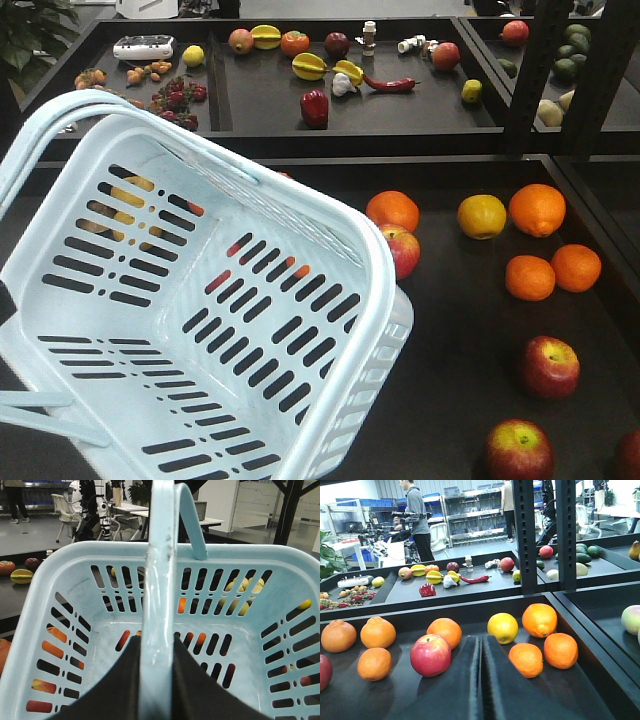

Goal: Pick three apples into basket with both arms
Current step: 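Drive the base closer along the table holding the basket in the left gripper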

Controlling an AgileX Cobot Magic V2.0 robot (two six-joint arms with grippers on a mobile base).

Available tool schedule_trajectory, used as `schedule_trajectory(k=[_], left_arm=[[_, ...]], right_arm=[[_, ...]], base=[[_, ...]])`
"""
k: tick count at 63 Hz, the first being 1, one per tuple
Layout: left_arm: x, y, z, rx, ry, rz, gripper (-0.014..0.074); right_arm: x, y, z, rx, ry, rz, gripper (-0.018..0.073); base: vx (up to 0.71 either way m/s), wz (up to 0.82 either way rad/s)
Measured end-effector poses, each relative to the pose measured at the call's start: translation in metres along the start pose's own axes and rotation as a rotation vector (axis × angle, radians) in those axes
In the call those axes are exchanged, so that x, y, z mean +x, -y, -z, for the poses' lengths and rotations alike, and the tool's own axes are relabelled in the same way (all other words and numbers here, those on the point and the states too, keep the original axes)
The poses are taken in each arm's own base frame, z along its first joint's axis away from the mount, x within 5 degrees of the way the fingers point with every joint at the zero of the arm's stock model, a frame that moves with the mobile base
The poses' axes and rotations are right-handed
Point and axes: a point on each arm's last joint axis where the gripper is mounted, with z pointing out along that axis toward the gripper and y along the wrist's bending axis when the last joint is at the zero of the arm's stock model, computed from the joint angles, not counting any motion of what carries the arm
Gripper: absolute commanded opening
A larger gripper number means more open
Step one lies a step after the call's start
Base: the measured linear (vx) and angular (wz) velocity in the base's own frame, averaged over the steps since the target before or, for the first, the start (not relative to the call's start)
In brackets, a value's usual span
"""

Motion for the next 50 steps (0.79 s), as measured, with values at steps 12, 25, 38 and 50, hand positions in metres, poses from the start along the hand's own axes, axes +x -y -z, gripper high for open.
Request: schedule_trajectory(k=[12, 25, 38, 50], left_arm=[[0.000, 0.000, 0.000, -0.004, 0.005, 0.000, -0.0006], [0.000, 0.000, 0.000, 0.002, -0.001, 0.002, -0.0006], [0.002, 0.002, 0.000, 0.018, -0.019, 0.004, -0.0006], [0.005, -0.002, -0.014, 0.022, -0.077, -0.090, -0.0006]], right_arm=[[0.000, 0.000, 0.000, 0.000, 0.000, 0.000, -0.0005], [0.000, 0.000, 0.000, 0.000, 0.000, 0.000, -0.0005], [0.000, 0.000, 0.000, 0.000, 0.000, 0.000, -0.0005], [0.000, 0.000, 0.000, 0.000, 0.000, 0.000, -0.0005]], base=[[0.00, 0.00], [0.00, 0.00], [0.00, 0.00], [0.00, 0.00]])
